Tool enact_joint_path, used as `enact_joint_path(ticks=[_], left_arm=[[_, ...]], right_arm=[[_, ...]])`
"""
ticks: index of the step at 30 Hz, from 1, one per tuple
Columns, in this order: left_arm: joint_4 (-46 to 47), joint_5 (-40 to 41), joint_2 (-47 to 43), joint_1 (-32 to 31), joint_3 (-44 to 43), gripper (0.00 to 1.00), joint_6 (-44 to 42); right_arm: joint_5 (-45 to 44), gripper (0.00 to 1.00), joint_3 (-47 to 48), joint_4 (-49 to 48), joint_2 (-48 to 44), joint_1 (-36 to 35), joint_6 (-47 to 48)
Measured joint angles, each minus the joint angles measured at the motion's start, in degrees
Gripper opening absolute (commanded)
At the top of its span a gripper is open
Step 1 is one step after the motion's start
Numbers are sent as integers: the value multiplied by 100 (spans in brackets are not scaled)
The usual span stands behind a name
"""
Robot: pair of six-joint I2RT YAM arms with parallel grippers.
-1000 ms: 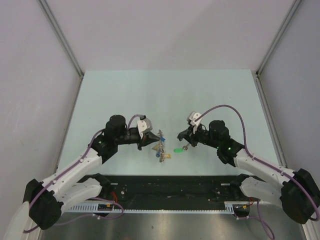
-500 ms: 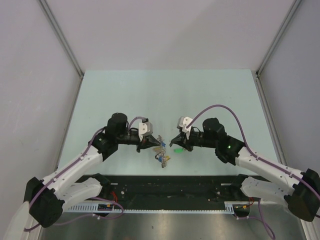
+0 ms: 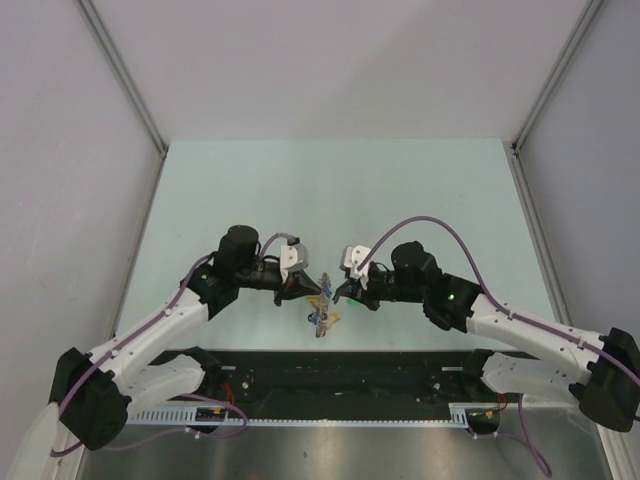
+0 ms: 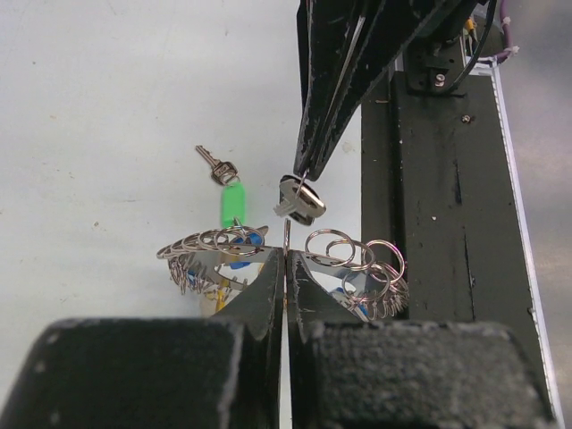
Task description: Put the keys on the keyring
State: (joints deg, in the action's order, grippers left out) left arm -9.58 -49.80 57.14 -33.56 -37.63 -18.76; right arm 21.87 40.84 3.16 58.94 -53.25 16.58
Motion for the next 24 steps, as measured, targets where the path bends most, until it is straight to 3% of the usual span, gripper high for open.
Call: enact_joint_path(ticks=[24], left_arm=[[2,-2,24,0,0,0,28]], right_arm=[[-369,0,271,103,271,-306,184]])
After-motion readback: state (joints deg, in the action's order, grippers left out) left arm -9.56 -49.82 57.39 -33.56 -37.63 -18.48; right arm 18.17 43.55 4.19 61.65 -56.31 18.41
